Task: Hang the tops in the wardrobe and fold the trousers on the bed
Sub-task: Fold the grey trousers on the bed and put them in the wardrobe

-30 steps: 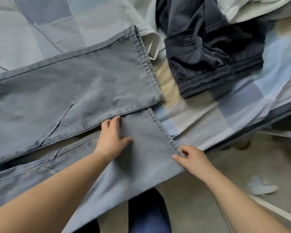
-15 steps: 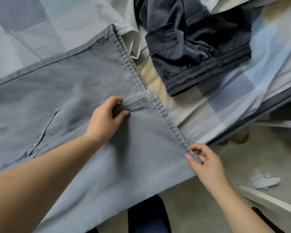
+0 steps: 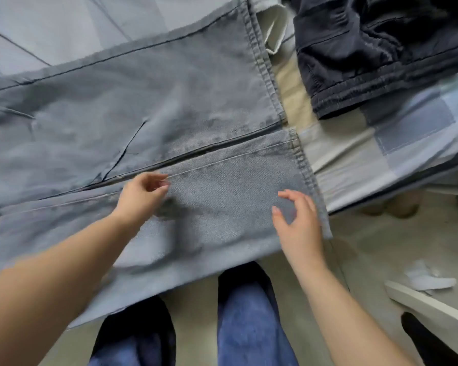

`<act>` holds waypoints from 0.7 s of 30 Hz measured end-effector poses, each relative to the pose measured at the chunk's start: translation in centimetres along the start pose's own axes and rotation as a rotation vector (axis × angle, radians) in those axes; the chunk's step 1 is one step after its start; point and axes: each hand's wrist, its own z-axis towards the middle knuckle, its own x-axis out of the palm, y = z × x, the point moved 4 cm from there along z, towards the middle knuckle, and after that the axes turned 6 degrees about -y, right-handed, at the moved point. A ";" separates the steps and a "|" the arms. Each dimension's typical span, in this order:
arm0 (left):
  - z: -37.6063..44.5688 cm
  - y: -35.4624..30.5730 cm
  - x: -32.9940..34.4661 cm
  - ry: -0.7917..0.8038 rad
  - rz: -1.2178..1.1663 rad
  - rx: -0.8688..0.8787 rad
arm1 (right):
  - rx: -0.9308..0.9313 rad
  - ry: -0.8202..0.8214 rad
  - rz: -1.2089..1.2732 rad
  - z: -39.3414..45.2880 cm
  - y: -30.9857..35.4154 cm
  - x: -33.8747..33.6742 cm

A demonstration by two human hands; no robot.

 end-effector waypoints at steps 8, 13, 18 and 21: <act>-6.3 11.8 -12.9 -0.054 -0.316 -0.201 | 0.227 0.406 0.336 -13.6 9.7 15.0; -11.3 20.1 -20.9 -0.088 -0.489 -0.346 | 0.402 0.598 0.315 -23.5 13.4 22.3; -16.3 29.6 -29.1 -0.182 -0.614 -0.527 | 0.697 0.776 0.310 -33.0 15.5 27.1; -17.5 34.2 -32.2 -0.255 -0.654 -0.638 | 0.877 0.854 0.318 -36.9 15.8 29.7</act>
